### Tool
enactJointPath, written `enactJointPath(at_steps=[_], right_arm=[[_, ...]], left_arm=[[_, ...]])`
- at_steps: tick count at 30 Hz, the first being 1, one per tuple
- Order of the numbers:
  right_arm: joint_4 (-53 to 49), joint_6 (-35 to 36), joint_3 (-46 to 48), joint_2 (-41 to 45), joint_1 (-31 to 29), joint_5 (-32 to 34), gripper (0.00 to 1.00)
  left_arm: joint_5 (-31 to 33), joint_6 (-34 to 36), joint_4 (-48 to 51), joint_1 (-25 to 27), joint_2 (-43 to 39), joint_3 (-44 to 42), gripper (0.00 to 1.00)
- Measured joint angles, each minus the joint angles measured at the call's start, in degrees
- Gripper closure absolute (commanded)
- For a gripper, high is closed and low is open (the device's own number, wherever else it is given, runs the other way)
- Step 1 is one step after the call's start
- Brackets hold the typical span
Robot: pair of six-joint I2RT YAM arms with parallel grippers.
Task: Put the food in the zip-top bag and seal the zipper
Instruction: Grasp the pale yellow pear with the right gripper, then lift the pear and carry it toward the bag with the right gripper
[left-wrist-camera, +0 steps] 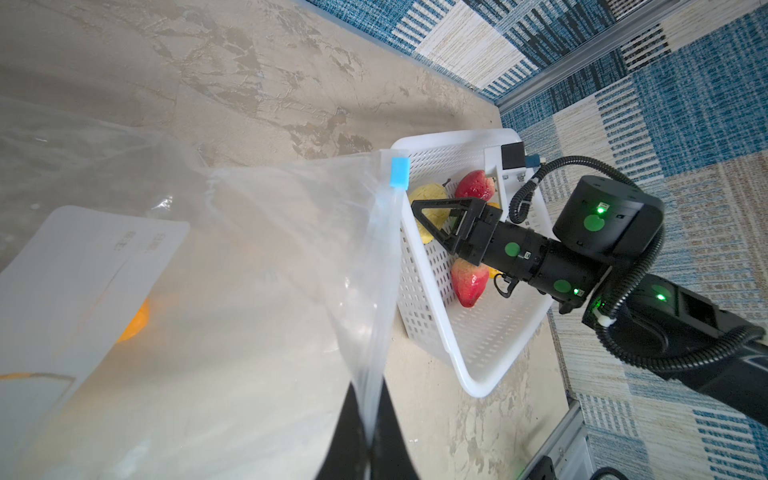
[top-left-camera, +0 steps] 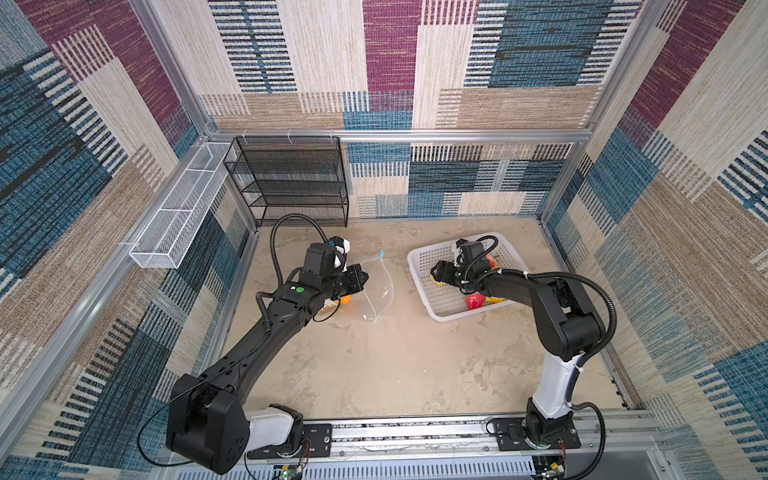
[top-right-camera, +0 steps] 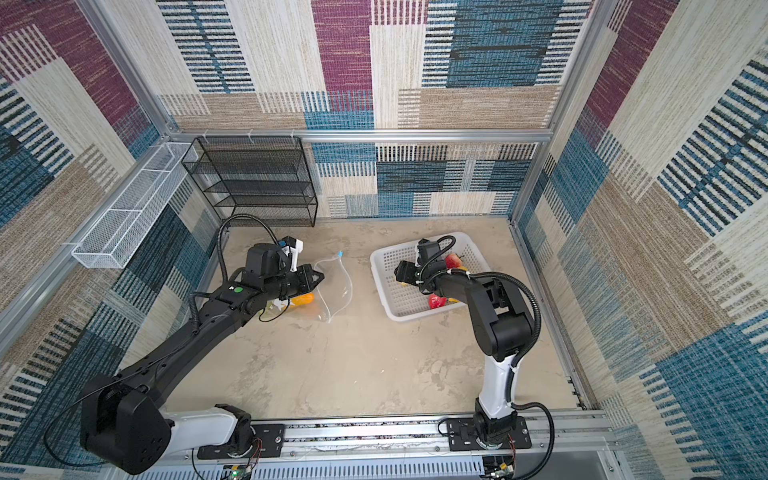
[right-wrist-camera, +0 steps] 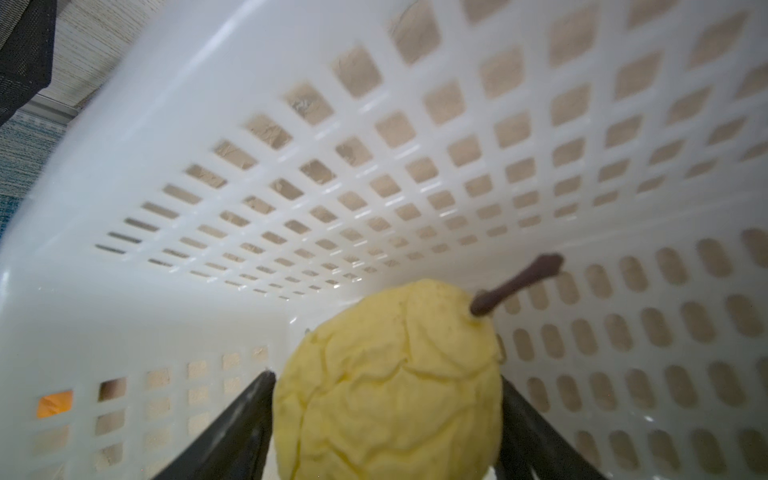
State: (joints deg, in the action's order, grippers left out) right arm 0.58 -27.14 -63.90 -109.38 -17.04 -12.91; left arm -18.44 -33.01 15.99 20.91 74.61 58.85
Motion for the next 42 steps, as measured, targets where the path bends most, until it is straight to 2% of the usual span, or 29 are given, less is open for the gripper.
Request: enactJointPath(at_steps=[2,5,11,27,33,42], right_arm=[[0.0,0.0,0.0,0.0,0.0,0.0,0.39],[0.0,0.2,-0.1,0.0,0.0,0.0,0.46],[-1.0,1.6,0.0,2.2,0.0,0.0,0.47],[-5.1,8.4,3.3,17.9,-0.6,1.3,0.49],[-6.2,11.6,2.9,22.1,-6.0,-1.4,0.49],[-6.4,13.1,1.6,23.0,-16.2,-5.8,0.49]], left_arm=[[0.0,0.0,-0.1,0.0,0.2,0.0,1.00],[-0.2,0.0,-0.1,0.1,0.5,0.0,1.00],[-0.4,0.0,-0.2,0.3,1.0,0.0,1.00],[0.4,0.0,-0.3,2.8,-2.0,-1.0,1.00],[1.8,0.0,-0.4,2.8,-2.2,-1.2,1.00],[3.5,0.2,-0.3,1.7,-3.1,-1.4,1.00]])
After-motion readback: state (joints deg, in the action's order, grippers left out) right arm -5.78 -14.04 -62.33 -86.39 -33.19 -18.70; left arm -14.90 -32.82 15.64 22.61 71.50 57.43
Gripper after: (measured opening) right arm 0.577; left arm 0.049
